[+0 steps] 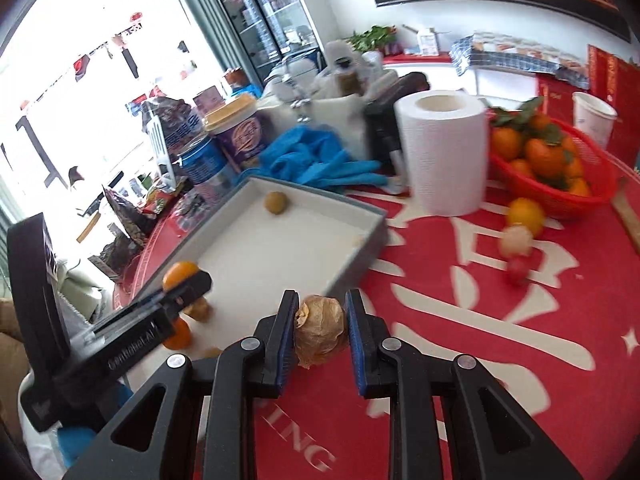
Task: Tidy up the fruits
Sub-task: 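Carry the tangerine in the left tool while the right tool carries the papery fruit over the tray, then open both tools to drop the tangerine and papery fruit into the tray, then reach the right tool to a red cherry tomato and grasp it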
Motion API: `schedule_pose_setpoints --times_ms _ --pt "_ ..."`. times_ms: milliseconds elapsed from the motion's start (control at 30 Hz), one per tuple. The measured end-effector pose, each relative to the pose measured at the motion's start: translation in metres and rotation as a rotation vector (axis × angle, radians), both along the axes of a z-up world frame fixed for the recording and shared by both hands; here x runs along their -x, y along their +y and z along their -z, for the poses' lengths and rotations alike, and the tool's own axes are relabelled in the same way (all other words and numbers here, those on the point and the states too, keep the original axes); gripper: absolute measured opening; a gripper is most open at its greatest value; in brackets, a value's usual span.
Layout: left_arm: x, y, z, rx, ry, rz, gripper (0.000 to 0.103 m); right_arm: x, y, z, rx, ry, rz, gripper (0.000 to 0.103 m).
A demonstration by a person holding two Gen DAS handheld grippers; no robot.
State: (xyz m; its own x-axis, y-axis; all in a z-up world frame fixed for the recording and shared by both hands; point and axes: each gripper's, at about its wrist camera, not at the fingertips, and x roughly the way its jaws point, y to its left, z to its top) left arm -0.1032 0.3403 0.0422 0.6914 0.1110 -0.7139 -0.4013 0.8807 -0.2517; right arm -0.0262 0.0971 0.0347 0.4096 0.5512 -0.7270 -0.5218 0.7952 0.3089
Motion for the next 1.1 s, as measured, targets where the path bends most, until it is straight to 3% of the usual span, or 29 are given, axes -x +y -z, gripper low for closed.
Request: schedule_pose_setpoints --times_ms 200,400,700,800,867,900,967,1100 --pt "-0.001 -0.002 0.003 0.008 0.019 0.006 0.038 -0.006 0.035 0.02 0.069 0.009 -0.059 0.025" --pt "-0.002 -0.01 0.002 -0.005 0.019 0.018 0.037 0.001 0.045 0.019 0.181 -0.041 -0.093 0.025" --pt "-0.001 -0.002 0.003 0.027 0.024 -0.014 0.042 -0.006 0.053 0.022 0.196 -0.044 -0.1 0.027" --pt "0.004 0.005 0.003 0.053 0.006 -0.06 0.06 -0.009 0.047 0.019 0.181 -0.046 -0.085 0.035" --pt "0.011 0.013 0.001 0.081 -0.035 -0.106 0.08 -0.013 0.04 0.013 0.144 -0.052 -0.069 0.051" --pt "0.015 0.017 -0.001 0.097 -0.059 -0.13 0.083 -0.016 0.035 0.009 0.118 -0.058 -0.054 0.056" --pt "0.023 0.024 -0.004 0.139 -0.12 -0.147 0.087 -0.022 0.024 0.004 0.114 -0.073 0.021 0.102" --pt "0.02 0.019 -0.007 0.083 -0.1 -0.139 0.087 -0.03 -0.008 -0.001 -0.022 -0.028 0.091 0.103"
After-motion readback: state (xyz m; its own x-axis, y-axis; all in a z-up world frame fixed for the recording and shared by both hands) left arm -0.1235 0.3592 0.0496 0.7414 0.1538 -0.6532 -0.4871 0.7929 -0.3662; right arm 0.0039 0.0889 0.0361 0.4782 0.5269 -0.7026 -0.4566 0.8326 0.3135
